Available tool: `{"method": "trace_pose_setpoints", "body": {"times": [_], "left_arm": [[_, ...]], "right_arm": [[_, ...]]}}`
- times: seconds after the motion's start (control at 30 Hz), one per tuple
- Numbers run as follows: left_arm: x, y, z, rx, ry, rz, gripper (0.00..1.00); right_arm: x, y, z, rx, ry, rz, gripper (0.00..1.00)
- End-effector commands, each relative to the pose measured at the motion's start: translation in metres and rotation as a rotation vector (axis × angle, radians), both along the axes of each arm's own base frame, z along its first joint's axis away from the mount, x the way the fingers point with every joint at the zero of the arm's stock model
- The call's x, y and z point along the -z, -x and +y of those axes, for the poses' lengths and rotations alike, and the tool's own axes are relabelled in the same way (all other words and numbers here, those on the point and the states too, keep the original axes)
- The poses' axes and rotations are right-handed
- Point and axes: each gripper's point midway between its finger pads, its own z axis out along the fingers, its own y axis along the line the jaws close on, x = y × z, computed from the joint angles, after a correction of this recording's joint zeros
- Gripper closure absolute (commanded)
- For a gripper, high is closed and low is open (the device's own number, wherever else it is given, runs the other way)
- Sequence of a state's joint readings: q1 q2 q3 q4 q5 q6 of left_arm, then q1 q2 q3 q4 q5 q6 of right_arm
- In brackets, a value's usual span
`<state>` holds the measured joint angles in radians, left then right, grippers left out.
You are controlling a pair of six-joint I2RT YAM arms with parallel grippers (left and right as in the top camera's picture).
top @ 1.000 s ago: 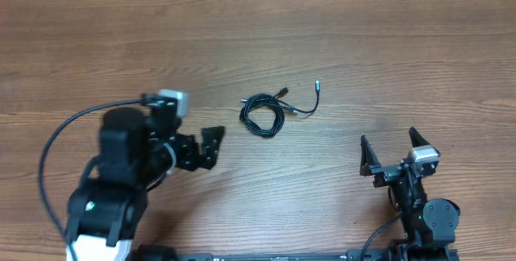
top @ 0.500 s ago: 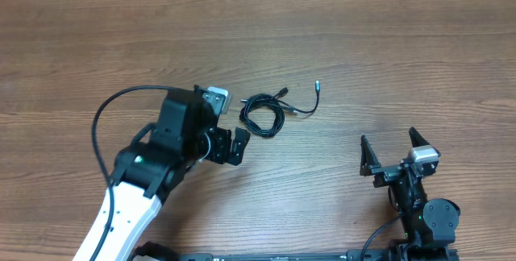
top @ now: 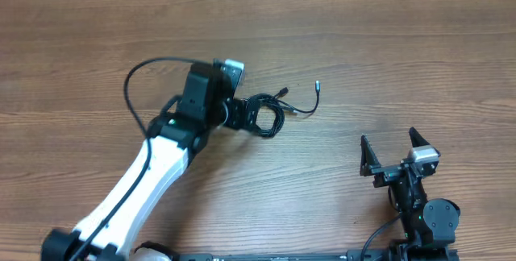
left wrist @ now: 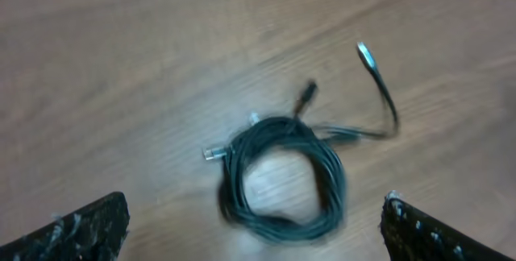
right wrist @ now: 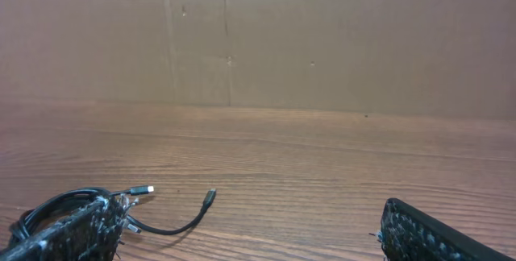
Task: Untangle cables
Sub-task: 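Move the left gripper forward over the coiled black cable bundle, then lower the left gripper and close it on the cable coil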
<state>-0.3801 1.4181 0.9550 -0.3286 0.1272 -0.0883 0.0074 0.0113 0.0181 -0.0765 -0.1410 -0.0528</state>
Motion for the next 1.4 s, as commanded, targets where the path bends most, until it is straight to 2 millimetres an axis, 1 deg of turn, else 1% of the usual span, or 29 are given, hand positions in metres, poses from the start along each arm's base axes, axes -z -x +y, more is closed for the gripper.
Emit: {"method": "trace_pose_setpoints", "body": {"times": [0.0,0.07,0.13,0.23,0.33,0.4,0.5,0.57,0.6,0.63,0.67,0.7,0.73,0.77,0.9,1.03,1.07,1.1,1.13,1.23,1.3,1.37], "left_arm": [[0.012,-0.026,-0.006,0.094,-0.116,-0.102,0.0],[0.023,-0.034,-0.01,0.17,-0.184,-0.142,0.0],[0.039,-0.039,-0.011,0.244,-0.253,-0.155,0.0],[0.065,-0.042,-0.013,0.316,-0.315,-0.145,0.06],[0.086,-0.044,-0.016,0.337,-0.322,-0.119,0.11],[0.098,-0.044,-0.018,0.347,-0.318,-0.098,0.2],[0.114,-0.04,-0.02,0.364,-0.31,-0.061,0.36],[0.124,-0.036,-0.018,0.365,-0.31,-0.028,0.5],[0.129,-0.034,-0.018,0.367,-0.313,-0.012,0.53],[0.132,-0.032,-0.017,0.369,-0.316,0.003,0.6],[0.136,-0.03,-0.016,0.369,-0.318,0.016,0.64],[0.138,-0.029,-0.015,0.368,-0.317,0.025,0.73],[0.139,-0.027,-0.015,0.355,-0.31,0.038,0.88],[0.139,-0.027,-0.015,0.337,-0.299,0.049,0.96],[0.133,-0.029,-0.01,0.218,-0.251,0.082,0.96],[0.114,-0.027,-0.002,0.1,-0.209,0.107,0.96],[0.106,-0.026,-0.001,0.073,-0.189,0.111,0.96],[0.092,-0.023,0.0,0.031,-0.153,0.114,0.96],[0.083,-0.021,0.0,0.002,-0.128,0.115,0.96],[0.057,-0.011,0.005,-0.04,-0.09,0.115,0.96],[0.042,-0.002,0.008,-0.079,-0.058,0.126,0.96],[0.032,0.007,0.012,-0.134,-0.02,0.154,0.96]], "right_arm": [[0.003,0.0,-0.001,0.005,0.005,0.002,0.0],[0.003,0.0,-0.001,0.005,0.005,0.002,0.0],[0.003,0.0,-0.001,0.005,0.005,0.002,0.0],[0.003,0.0,-0.001,0.005,0.005,0.002,0.0],[0.003,0.0,-0.001,0.005,0.005,0.002,0.0],[0.003,0.0,-0.001,0.005,0.005,0.002,0.0],[0.003,0.0,-0.001,0.005,0.005,0.002,0.0],[0.003,0.0,-0.001,0.005,0.005,0.002,0.0],[0.003,0.0,-0.001,0.005,0.005,0.002,0.0],[0.003,0.0,-0.001,0.005,0.005,0.002,0.0],[0.003,0.0,-0.001,0.005,0.005,0.002,0.0],[0.003,0.0,-0.001,0.005,0.005,0.002,0.0],[0.003,0.0,-0.001,0.005,0.005,0.002,0.0],[0.003,0.0,-0.001,0.005,0.005,0.002,0.0],[0.003,0.0,-0.001,0.005,0.005,0.002,0.0],[0.003,0.0,-0.001,0.005,0.005,0.002,0.0],[0.003,0.0,-0.001,0.005,0.005,0.002,0.0],[0.003,0.0,-0.001,0.005,0.005,0.002,0.0],[0.003,0.0,-0.001,0.005,0.005,0.002,0.0],[0.003,0.0,-0.001,0.005,0.005,0.002,0.0],[0.003,0.0,-0.001,0.005,0.005,0.002,0.0],[0.003,0.0,-0.001,0.005,0.005,0.002,0.0]]}}
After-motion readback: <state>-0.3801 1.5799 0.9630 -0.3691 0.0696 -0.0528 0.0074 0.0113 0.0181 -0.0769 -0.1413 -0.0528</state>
